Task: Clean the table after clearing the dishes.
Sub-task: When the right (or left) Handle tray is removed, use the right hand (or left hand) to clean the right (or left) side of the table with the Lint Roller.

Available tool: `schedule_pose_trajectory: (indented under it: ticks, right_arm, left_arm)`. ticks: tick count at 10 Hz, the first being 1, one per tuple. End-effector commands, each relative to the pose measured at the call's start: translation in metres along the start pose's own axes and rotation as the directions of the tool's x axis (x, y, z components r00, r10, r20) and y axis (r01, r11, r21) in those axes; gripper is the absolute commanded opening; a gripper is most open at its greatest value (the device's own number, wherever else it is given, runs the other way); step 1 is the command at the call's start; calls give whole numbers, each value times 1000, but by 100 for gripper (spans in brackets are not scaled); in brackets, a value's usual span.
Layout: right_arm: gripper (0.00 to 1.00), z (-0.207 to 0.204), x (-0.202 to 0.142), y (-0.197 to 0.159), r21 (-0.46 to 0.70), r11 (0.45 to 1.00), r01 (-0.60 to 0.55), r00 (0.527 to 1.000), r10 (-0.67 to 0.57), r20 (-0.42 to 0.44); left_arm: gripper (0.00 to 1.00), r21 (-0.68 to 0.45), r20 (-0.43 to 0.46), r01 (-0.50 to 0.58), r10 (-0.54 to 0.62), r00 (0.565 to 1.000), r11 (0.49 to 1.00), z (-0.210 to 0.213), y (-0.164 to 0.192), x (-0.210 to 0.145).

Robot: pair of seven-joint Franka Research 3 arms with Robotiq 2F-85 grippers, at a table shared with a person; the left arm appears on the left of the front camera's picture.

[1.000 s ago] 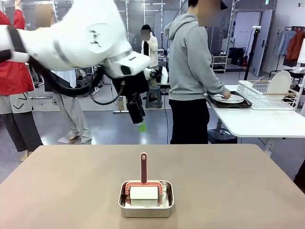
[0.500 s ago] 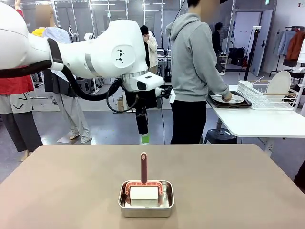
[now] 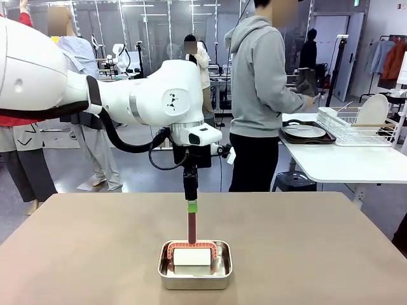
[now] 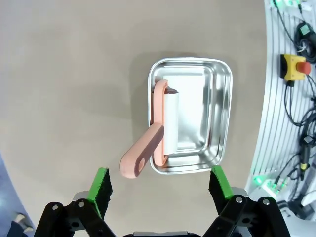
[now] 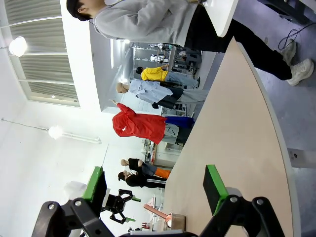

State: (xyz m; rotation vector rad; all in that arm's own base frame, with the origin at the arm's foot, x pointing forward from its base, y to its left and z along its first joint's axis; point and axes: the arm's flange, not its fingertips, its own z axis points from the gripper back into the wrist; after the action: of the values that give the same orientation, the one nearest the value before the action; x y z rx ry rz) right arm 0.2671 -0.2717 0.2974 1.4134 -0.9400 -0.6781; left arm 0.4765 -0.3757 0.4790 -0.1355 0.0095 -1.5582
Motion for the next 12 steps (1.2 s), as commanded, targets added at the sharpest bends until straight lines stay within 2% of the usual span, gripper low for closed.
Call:
schedule_pose_trajectory:
  ticks: [1,10,11,12]
  right_arm:
    - [100,1,-7,5,-7,1000,-11,1000,11,-12]
    - [100,1,-7,5,-7,1000,-11,1000,11,-12]
    - [100,1,-7,5,-7,1000,-11,1000,11,-12]
    - [100,1,-7,5,-7,1000,-11,1000,11,-12]
  left_arm:
    - [100,11,-35,22,-21,999,1000,-9,4,-4]
    - [100,-96,-42,-1,-4,999,995,-61,10,-1]
    - [98,-103,-31,2,-6,1000,995,-63,9,-1]
    - [60,-108,-43,-22,18,999,994,-65,11,-2]
